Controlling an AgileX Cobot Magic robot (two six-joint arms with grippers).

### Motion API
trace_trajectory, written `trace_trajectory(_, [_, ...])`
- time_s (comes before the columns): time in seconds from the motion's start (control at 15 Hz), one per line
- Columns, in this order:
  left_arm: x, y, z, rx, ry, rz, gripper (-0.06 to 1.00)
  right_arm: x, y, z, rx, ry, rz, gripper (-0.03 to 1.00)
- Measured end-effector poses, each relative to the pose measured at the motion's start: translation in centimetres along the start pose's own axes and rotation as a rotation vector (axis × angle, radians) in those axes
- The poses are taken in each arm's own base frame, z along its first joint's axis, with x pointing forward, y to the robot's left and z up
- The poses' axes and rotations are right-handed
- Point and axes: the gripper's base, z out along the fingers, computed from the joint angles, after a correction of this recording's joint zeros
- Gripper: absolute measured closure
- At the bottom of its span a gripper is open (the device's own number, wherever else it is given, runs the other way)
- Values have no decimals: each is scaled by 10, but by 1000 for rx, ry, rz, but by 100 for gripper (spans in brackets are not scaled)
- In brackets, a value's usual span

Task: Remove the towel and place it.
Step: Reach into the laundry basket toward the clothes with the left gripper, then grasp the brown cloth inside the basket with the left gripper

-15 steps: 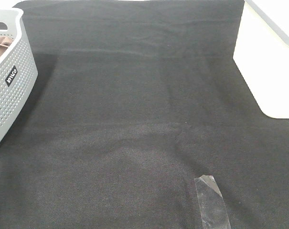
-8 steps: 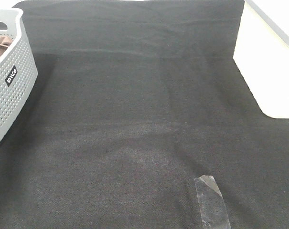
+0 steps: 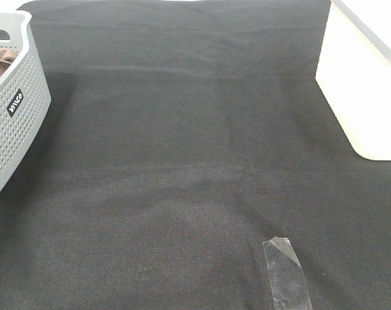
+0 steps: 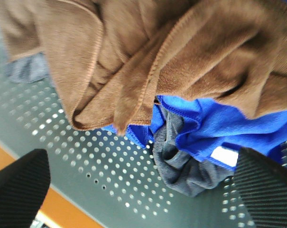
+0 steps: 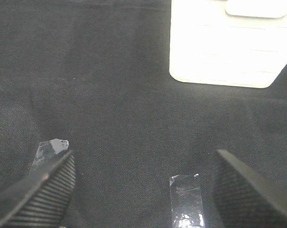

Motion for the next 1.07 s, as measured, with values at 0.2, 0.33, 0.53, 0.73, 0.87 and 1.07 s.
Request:
trace_trajectory(0.2, [-19, 0, 41, -9, 18, 96, -4, 0, 0, 0, 0, 0, 0, 21])
trace_trajectory(0.33, [-24, -3, 56, 10, 32, 124, -4, 0, 0, 0, 0, 0, 0, 21])
trace_trajectory(0.53, [-31, -8, 76, 44, 53, 159, -3, 0, 0, 0, 0, 0, 0, 21])
trace_trajectory(0.73, [-31, -9, 78, 46, 55, 160, 24, 0, 0, 0, 0, 0, 0, 21])
trace_trajectory(0.87, [-31, -8, 78, 40, 61, 165, 67, 0, 0, 0, 0, 0, 0, 21])
trace_trajectory(1.07, [-29, -7, 78, 28, 74, 160, 94, 0, 0, 0, 0, 0, 0, 21])
